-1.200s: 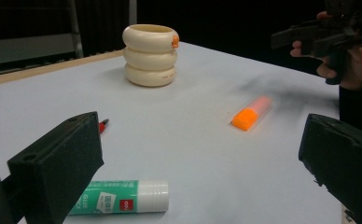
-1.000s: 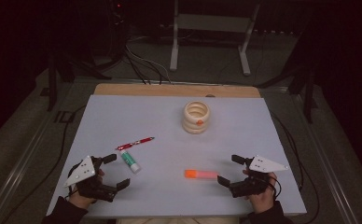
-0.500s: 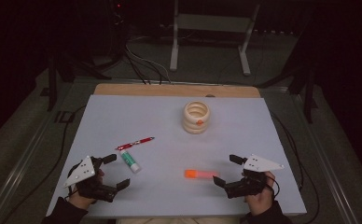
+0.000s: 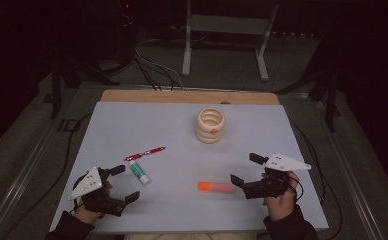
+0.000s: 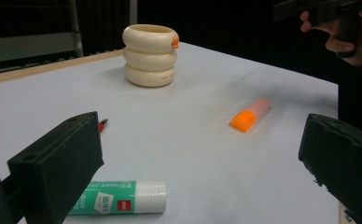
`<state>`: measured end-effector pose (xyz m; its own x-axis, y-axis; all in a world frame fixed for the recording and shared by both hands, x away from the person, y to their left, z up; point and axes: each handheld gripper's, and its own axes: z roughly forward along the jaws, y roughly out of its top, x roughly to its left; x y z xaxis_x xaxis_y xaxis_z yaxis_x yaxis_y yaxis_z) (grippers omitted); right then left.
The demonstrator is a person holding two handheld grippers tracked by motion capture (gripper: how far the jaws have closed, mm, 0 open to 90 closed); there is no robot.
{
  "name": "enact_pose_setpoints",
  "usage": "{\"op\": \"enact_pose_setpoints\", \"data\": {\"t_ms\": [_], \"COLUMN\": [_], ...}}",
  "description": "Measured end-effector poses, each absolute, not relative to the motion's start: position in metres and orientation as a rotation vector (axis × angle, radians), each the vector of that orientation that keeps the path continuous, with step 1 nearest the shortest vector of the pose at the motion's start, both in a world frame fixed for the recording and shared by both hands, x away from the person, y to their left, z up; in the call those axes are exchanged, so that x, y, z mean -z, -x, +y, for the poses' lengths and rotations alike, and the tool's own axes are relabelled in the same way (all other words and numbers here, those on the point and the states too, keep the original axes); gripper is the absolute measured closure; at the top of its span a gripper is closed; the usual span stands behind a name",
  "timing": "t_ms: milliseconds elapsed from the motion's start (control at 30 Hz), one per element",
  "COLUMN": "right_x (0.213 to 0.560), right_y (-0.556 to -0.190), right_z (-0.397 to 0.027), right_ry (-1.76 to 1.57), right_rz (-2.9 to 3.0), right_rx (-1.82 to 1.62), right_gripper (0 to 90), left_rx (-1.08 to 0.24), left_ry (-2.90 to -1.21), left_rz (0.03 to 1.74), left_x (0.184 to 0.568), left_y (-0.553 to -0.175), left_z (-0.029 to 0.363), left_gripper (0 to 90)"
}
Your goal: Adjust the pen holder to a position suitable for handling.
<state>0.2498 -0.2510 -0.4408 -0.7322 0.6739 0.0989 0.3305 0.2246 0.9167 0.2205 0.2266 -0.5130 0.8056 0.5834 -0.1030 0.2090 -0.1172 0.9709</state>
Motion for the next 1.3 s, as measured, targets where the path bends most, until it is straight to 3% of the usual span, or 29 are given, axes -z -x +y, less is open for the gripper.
{"op": "enact_pose_setpoints", "data": {"t_ms": [767,1300], "right_x": [0.401,0.401], "right_y": [-0.294,-0.335], "right_z": [-0.242,-0.227], "right_ry": [-0.967,-1.016], "right_rz": [2.108,2.116], "right_rx": [-1.504,-1.477], "right_gripper": [0.0,0.0], "left_rx": [-0.356,-0.360], "left_ry": [-1.688,-1.690], "left_rz": [0.618,0.615], "left_x": [0.512,0.512], "left_y": [-0.219,-0.219], "left_z": [0.226,0.226], "left_gripper": [0.3,0.2]}}
